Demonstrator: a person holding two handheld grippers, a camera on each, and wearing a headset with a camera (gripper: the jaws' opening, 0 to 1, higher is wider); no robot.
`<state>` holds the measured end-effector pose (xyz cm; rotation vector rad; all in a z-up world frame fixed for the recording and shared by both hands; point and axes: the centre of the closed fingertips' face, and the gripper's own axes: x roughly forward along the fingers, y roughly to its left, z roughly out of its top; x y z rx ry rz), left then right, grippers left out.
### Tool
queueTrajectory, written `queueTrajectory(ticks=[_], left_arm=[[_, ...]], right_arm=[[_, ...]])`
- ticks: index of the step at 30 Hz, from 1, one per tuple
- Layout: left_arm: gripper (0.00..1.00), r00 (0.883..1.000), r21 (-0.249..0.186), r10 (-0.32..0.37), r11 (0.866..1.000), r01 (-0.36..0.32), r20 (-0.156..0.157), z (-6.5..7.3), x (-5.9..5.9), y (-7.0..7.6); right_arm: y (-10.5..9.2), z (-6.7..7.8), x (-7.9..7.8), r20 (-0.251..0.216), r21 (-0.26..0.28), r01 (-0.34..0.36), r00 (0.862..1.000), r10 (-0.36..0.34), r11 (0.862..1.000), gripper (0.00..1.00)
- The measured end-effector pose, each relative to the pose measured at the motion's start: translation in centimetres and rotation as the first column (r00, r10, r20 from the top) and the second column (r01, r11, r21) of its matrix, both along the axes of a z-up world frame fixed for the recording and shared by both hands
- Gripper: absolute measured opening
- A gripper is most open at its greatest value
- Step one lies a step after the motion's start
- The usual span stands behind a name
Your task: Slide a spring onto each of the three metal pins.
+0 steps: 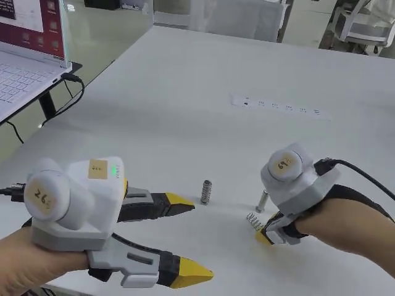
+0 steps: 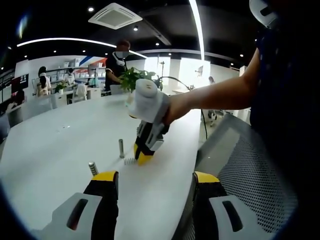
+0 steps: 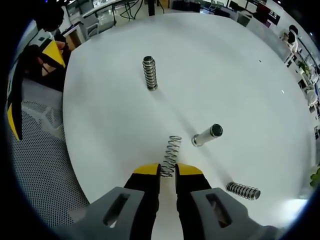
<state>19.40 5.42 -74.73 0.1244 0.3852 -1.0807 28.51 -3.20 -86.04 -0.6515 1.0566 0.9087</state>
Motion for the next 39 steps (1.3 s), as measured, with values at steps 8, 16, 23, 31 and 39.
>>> queueTrajectory(ticks=[8, 16, 23, 31, 39], left_arm=[[0.54, 1.0, 0.009, 0.002, 1.0, -0.002, 0.0, -0.1, 0.1, 0.0], [0.52, 1.0, 0.018, 0.0, 1.0, 0.0, 0.002, 0.0, 0.3, -0.1], [0.5, 1.0, 0.017, -0.005, 1.0, 0.005, 0.009, 0.2, 0.4, -0.2], [0.44, 1.0, 0.013, -0.012, 1.0, 0.011, 0.023, 0.8, 0.4, -0.2], [0.41, 0.999, 0.007, -0.031, 1.0, 0.031, 0.031, 1.3, 0.4, -0.5]], right_arm=[[-0.1, 0.8, -1.0, -0.011, 0.016, -0.068, 0.998, 0.068, 0.998, 0.08], [1.0, 3.6, -3.8, -0.041, 0.072, -0.217, 0.975, 0.221, 0.973, 0.08], [2.7, 7.3, -5.4, -0.001, 0.098, -0.337, 0.941, 0.338, 0.937, 0.08], [4.7, 10.0, -7.5, 0.05, 0.107, -0.498, 0.867, 0.495, 0.861, 0.08], [6.0, 11.0, -9.1, 0.077, 0.135, -0.588, 0.809, 0.583, 0.798, 0.08]])
